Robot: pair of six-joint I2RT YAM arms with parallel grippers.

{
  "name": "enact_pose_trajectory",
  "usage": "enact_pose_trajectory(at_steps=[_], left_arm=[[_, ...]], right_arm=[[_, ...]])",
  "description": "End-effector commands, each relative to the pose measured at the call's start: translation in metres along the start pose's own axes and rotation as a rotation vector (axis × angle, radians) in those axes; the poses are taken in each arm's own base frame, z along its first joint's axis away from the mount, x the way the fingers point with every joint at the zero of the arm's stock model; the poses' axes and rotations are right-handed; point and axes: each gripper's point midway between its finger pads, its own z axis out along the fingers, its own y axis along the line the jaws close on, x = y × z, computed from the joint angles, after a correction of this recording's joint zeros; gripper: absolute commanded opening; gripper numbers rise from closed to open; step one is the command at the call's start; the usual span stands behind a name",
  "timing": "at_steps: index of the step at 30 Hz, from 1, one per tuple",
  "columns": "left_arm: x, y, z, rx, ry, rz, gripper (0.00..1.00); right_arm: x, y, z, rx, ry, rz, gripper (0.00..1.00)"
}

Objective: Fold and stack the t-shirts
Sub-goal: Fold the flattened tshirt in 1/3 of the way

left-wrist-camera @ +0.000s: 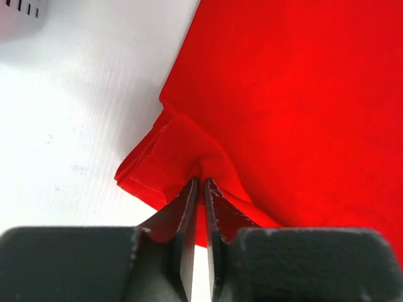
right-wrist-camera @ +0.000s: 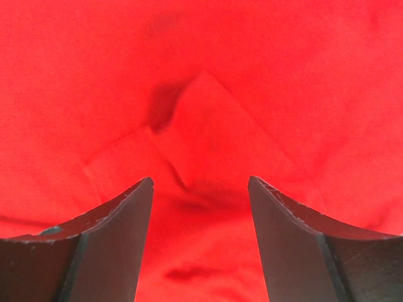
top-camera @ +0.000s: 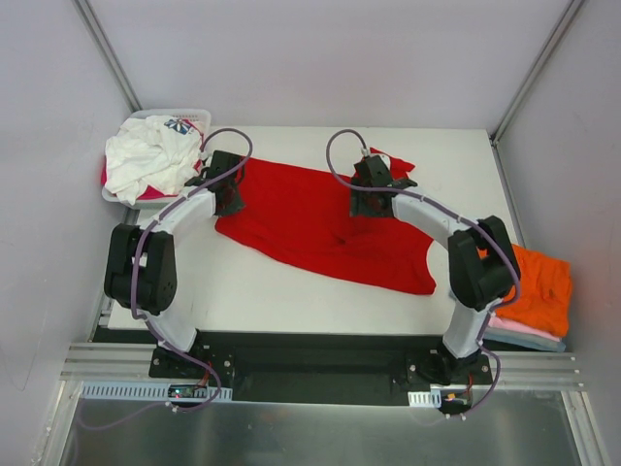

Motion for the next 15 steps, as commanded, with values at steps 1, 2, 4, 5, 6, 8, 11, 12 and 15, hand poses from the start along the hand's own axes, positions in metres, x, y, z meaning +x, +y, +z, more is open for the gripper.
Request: enact_pose_trajectory(at_steps=[1, 2, 4, 5, 6, 8, 11, 12, 15], left_arm=[[0.006, 0.011, 0.001, -0.031, 0.021, 0.008, 0.14], [0.011, 0.013, 0.003, -0.036, 0.032, 0.011, 0.14], [0.016, 0.016, 0.007, -0.046, 0.046, 0.012, 0.13], [0.019, 0.017, 0.009, -0.051, 0.055, 0.013, 0.13], [0.020, 0.018, 0.009, -0.054, 0.057, 0.014, 0.14], [0.025, 0.021, 0.012, -0.066, 0.067, 0.012, 0.14], [0.024, 0.022, 0.012, -0.067, 0.065, 0.012, 0.11], [0.023, 0.021, 0.011, -0.065, 0.064, 0.014, 0.10], [0.018, 0.021, 0.009, -0.062, 0.052, 0.016, 0.00]], right_arm=[[-0.021, 0.009, 0.021, -0.008, -0.021, -0.039, 0.66], [-0.021, 0.011, 0.024, -0.016, -0.015, -0.039, 0.65], [-0.017, 0.013, 0.032, -0.017, 0.000, -0.046, 0.66], [-0.018, 0.014, 0.034, -0.020, 0.002, -0.046, 0.65], [-0.016, 0.012, 0.037, -0.016, 0.007, -0.045, 0.65], [-0.014, 0.013, 0.040, -0.020, 0.013, -0.048, 0.62], [-0.011, 0.015, 0.046, -0.024, 0.027, -0.048, 0.54], [-0.013, 0.015, 0.048, -0.024, 0.026, -0.043, 0.52], [-0.012, 0.012, 0.054, -0.018, 0.039, -0.030, 0.34]])
